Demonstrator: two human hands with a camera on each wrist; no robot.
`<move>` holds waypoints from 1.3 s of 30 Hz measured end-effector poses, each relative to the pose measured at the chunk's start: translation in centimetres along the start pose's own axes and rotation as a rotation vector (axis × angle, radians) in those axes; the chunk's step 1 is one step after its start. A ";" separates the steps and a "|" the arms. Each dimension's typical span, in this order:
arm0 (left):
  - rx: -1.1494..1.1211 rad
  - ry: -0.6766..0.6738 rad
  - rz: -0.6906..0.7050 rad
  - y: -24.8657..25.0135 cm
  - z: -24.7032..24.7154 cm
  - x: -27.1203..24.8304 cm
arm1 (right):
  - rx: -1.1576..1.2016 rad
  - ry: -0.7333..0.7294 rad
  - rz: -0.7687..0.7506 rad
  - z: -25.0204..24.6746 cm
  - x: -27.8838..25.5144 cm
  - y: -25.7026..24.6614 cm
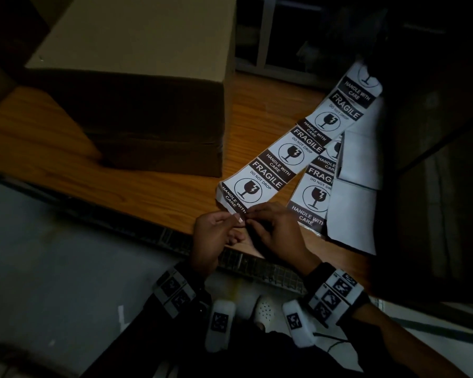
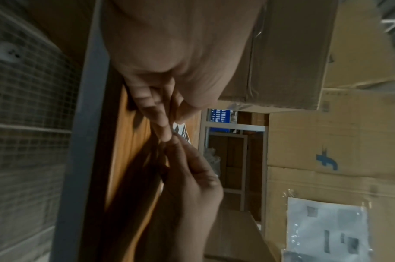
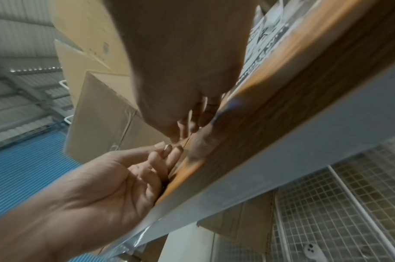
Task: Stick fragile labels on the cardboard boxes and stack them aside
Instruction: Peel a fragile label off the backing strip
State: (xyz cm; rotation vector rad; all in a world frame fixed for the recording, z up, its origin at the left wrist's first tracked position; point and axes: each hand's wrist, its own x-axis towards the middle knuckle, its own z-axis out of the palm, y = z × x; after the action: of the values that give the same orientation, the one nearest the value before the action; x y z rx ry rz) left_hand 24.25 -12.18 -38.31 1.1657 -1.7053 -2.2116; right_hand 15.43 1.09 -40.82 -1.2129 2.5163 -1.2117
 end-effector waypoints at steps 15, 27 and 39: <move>-0.061 -0.234 0.055 -0.1 -2.1 0.3 | -0.004 0.040 -0.004 0.2 -0.2 -2.0; 0.029 -0.240 0.086 -0.6 -2.0 0.5 | -0.225 -0.063 -0.071 -0.7 0.2 -3.2; 0.040 -0.328 0.069 0.0 -2.0 1.0 | -0.029 -0.277 0.001 -2.0 2.1 -2.6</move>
State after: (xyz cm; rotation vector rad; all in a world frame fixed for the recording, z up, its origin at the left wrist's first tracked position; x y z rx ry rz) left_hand 24.82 -14.26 -38.89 0.7679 -1.8802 -2.4425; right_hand 14.84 -0.08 -37.11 -1.2855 2.3388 -0.9352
